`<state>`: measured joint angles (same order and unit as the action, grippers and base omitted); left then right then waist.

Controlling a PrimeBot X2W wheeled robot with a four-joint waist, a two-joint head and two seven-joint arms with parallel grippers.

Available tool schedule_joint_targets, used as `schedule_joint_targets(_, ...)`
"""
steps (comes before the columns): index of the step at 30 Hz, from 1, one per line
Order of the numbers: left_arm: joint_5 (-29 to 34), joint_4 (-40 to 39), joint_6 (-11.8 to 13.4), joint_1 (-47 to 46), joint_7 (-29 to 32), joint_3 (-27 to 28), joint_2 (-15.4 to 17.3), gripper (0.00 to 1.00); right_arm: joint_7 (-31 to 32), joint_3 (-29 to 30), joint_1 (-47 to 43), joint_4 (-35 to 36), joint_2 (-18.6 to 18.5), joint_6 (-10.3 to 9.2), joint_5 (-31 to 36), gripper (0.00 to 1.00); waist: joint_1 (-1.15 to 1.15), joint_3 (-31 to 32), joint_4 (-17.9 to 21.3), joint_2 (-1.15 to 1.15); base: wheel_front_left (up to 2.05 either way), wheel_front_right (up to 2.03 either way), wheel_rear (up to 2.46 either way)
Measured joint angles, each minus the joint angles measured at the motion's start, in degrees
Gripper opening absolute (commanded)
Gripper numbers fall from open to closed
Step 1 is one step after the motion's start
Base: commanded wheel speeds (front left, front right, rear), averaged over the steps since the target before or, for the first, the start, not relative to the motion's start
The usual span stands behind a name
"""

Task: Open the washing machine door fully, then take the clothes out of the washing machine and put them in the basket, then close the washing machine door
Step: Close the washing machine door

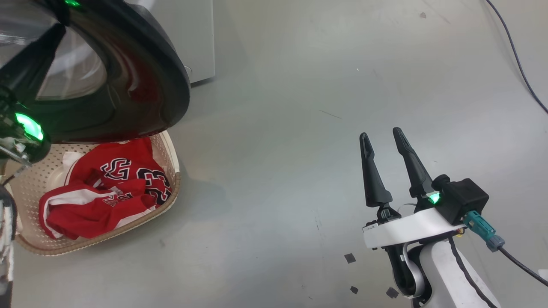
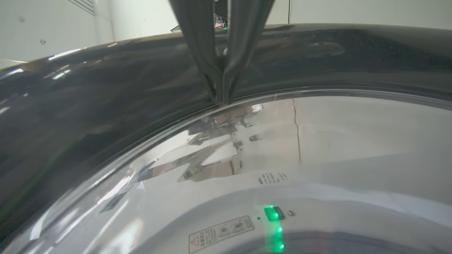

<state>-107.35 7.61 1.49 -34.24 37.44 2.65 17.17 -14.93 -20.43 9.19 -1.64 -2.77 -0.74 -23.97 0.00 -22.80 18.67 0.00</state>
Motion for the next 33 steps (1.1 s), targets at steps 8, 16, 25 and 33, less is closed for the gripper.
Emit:
schedule_joint_targets(8, 3.2, 3.8, 0.9, -6.1, -3.9, 1.0, 0.8, 0.0, 0.0, -0.9, 1.1, 0.2, 0.0, -0.73, -1.3, 1.0, 0.0, -1.9, 2.7, 0.0, 0.0, 0.0, 0.0)
schedule_joint_targets(16, 7.1, 7.7, 1.2, -11.5, -7.1, 0.5, 1.7, 0.0, 0.0, -1.4, 2.2, 0.4, 0.1, -1.45, -1.8, 1.0, -0.01, -3.3, 4.7, 0.0, 0.0, 0.0, 0.0)
schedule_joint_targets(25, 13.6, 11.9, 0.9, -15.7, -11.4, -1.1, 2.5, 0.0, 0.0, -1.5, 2.4, 0.4, 0.1, -1.53, -2.2, 1.0, 0.0, -3.6, 5.6, 0.0, 0.0, 0.0, 0.0)
schedule_joint_targets(33, 14.2, 15.4, -0.5, -17.5, -12.4, -2.5, 1.4, 0.0, 0.0, -1.0, 2.6, 0.2, 0.2, -1.94, -2.2, 1.0, 0.0, -3.4, 5.2, 0.0, 0.0, 0.0, 0.0)
